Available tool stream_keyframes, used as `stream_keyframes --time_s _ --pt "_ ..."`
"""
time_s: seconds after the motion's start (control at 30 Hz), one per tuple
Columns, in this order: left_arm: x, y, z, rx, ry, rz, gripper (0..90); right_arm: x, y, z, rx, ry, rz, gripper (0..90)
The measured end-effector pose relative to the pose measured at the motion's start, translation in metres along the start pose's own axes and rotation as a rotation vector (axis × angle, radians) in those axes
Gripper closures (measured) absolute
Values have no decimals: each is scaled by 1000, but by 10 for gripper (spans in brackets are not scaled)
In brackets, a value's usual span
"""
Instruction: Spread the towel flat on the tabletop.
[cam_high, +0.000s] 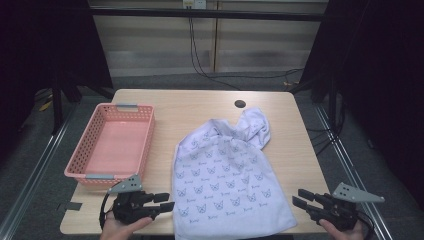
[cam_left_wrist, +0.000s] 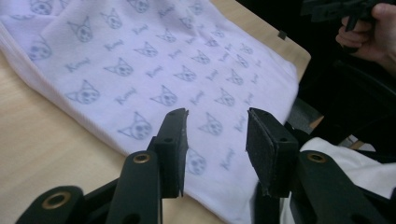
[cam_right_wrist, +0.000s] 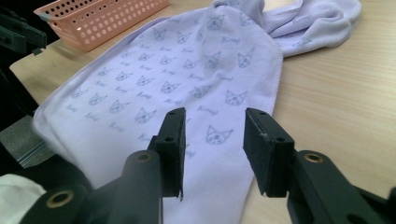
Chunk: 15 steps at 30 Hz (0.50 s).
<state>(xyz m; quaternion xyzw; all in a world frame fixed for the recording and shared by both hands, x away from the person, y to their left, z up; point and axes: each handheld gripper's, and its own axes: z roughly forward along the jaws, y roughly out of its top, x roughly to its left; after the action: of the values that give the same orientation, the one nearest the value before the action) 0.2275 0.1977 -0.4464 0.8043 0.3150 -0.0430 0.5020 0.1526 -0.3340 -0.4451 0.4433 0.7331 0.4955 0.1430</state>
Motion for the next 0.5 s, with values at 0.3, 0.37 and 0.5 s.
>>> stream_keyframes --time_s 0.3,0.37,0.5 --pt "59 38 58 27 93 -18 617 -28 35 71 81 -61 -93 517" --pt "68 44 71 46 127 -12 620 -35 46 93 91 -80 -122 504" --pt "83 45 87 77 153 -34 606 -50 55 133 129 -99 -107 479"
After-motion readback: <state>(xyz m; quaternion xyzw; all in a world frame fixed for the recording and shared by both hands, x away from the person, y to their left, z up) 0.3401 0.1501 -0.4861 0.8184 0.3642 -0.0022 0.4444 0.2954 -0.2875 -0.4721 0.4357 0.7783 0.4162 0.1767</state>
